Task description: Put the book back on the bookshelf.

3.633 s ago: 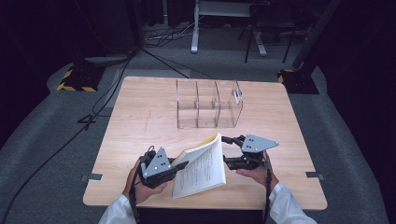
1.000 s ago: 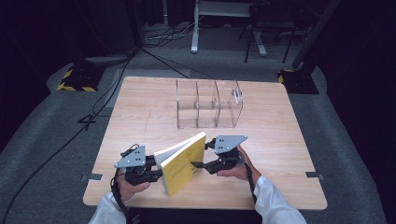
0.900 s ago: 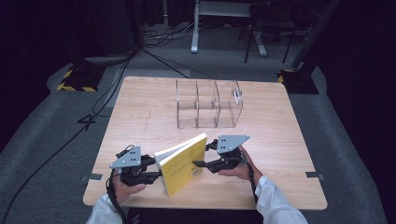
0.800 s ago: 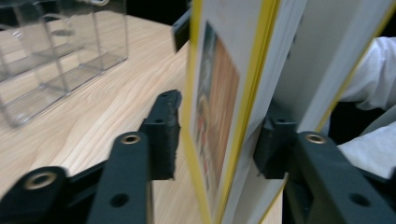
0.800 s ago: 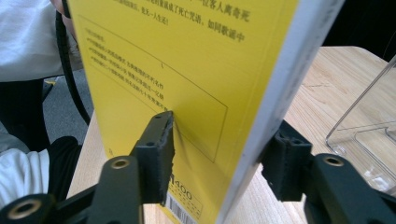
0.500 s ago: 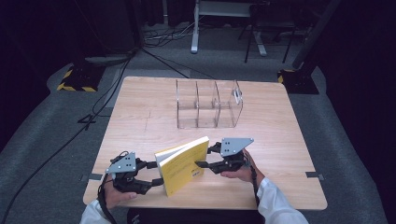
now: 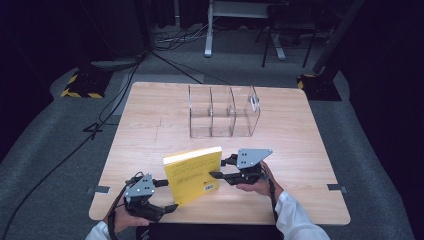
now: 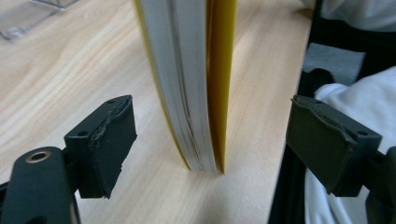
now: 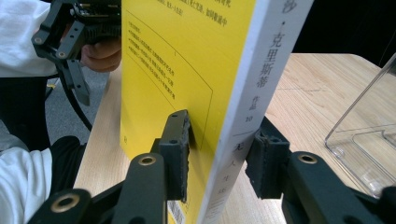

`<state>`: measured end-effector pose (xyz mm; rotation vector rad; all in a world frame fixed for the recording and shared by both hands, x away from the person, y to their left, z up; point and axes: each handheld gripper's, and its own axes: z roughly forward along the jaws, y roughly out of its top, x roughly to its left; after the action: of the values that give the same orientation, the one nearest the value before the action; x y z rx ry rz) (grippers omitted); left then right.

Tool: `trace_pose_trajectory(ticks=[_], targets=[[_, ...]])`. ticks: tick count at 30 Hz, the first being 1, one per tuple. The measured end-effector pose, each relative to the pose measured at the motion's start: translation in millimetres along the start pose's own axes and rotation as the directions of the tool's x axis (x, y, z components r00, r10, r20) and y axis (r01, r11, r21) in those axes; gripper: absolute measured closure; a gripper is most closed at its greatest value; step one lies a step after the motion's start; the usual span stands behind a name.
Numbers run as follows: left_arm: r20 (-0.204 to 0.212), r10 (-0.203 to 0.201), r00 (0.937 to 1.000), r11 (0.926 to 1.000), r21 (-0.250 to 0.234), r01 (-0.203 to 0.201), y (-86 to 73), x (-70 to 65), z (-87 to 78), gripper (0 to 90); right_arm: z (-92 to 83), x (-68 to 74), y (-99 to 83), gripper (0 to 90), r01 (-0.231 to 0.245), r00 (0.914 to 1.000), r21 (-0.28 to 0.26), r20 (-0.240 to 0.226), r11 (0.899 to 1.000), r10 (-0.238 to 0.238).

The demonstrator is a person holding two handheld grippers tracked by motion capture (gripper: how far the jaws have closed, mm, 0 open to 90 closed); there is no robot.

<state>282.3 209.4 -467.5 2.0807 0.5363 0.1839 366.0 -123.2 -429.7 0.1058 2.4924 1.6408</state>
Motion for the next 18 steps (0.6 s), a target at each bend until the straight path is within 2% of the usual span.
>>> trace_pose_trajectory(ticks=[2, 6, 9, 11, 14, 16, 17, 18], targets=[[-0.040, -0.009, 0.9991, 0.9999, -0.013, 0.009, 0.5, -0.3, 1.9, 16.7, -0.4, 0.4, -0.2, 64.5, 0.002, 1.0000, 0.001, 0.001, 1.000, -0.002], [-0.117, -0.047, 0.9920, 0.9979, -0.049, 0.042, -0.7, 5.1, 3.7, 16.7, -1.9, 1.7, -0.5, 65.2, 0.007, 0.9999, 0.001, -0.011, 1.000, -0.007], [-0.129, -0.070, 0.9892, 0.9954, -0.074, 0.061, 0.4, 11.9, 5.8, 16.7, -3.2, 2.1, -1.5, 65.8, 0.011, 0.9996, -0.004, -0.027, 1.000, -0.011], [-0.107, -0.064, 0.9921, 0.9957, -0.073, 0.056, 2.1, 14.9, 7.9, 17.2, -4.4, 3.1, -1.8, 66.2, 0.019, 0.9992, -0.001, -0.035, 1.000, -0.019], [-0.100, -0.040, 0.9941, 0.9968, -0.073, 0.033, 5.3, 14.2, 11.3, 22.6, -6.5, 5.2, -2.7, 66.9, 0.029, 0.9987, -0.001, -0.043, 1.000, -0.029], [-0.073, -0.029, 0.9969, 0.9965, -0.081, 0.023, 6.5, 13.9, 12.3, 35.9, -8.2, 7.0, -3.7, 67.9, 0.037, 0.9979, -0.004, -0.054, 0.999, -0.037], [-0.065, -0.023, 0.9976, 0.9963, -0.084, 0.018, 7.6, 13.8, 12.6, 45.6, -9.6, 8.5, -4.4, 68.7, 0.041, 0.9977, -0.001, -0.054, 0.999, -0.041], [-0.038, -0.020, 0.9991, 0.9957, -0.091, 0.017, 8.6, 13.6, 13.2, 45.6, -9.6, 8.5, -4.4, 68.7, 0.041, 0.9977, -0.001, -0.054, 0.999, -0.041]])
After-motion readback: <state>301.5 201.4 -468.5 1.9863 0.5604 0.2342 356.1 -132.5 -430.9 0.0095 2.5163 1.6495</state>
